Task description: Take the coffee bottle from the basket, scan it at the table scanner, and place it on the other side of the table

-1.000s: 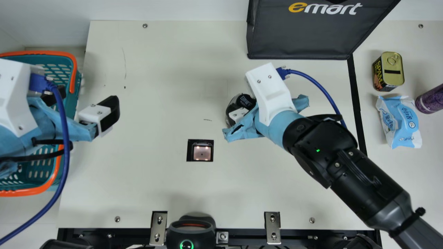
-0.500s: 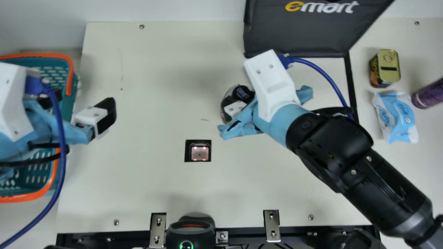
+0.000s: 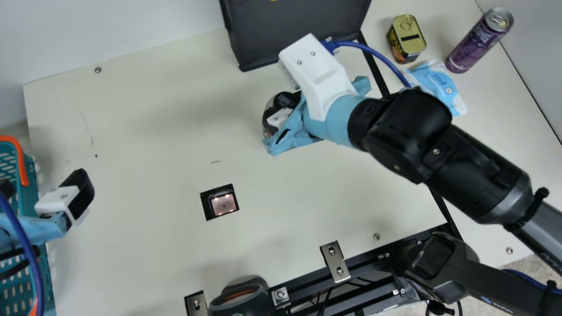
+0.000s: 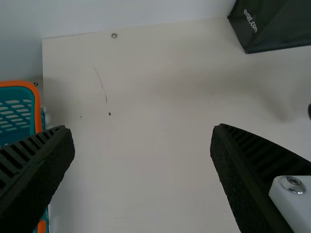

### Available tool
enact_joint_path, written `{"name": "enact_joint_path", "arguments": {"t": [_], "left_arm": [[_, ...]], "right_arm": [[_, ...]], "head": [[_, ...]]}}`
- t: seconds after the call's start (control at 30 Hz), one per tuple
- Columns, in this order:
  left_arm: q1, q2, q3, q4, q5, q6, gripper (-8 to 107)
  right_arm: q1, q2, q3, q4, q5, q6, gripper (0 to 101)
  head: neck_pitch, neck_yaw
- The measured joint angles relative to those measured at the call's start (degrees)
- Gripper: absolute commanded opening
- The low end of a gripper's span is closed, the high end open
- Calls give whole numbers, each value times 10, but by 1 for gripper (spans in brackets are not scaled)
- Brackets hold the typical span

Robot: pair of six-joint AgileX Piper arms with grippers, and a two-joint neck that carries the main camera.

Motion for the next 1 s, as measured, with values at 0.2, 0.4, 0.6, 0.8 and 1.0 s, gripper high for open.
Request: {"name": "enact_joint_path", "arguments": {"t": [0.2,0.4,0.6,0.8,1.0], "left_arm": [[0,0,0,0,0,0,90],[0,0,0,0,0,0,90],[0,0,0,0,0,0,90],[0,0,0,0,0,0,90],[0,0,0,0,0,0,90]], "right_arm": [[-86,-36,10,29,32,-47,0],[-183,-66,11,61,55,-104,0],[-286,-83,8,101,77,-167,0],[-400,-86,-1,145,94,-237,0],[-518,-77,-11,188,102,-310,0]], "head": [[1,0],[0,0],[1,0],[1,0],[1,0]]}}
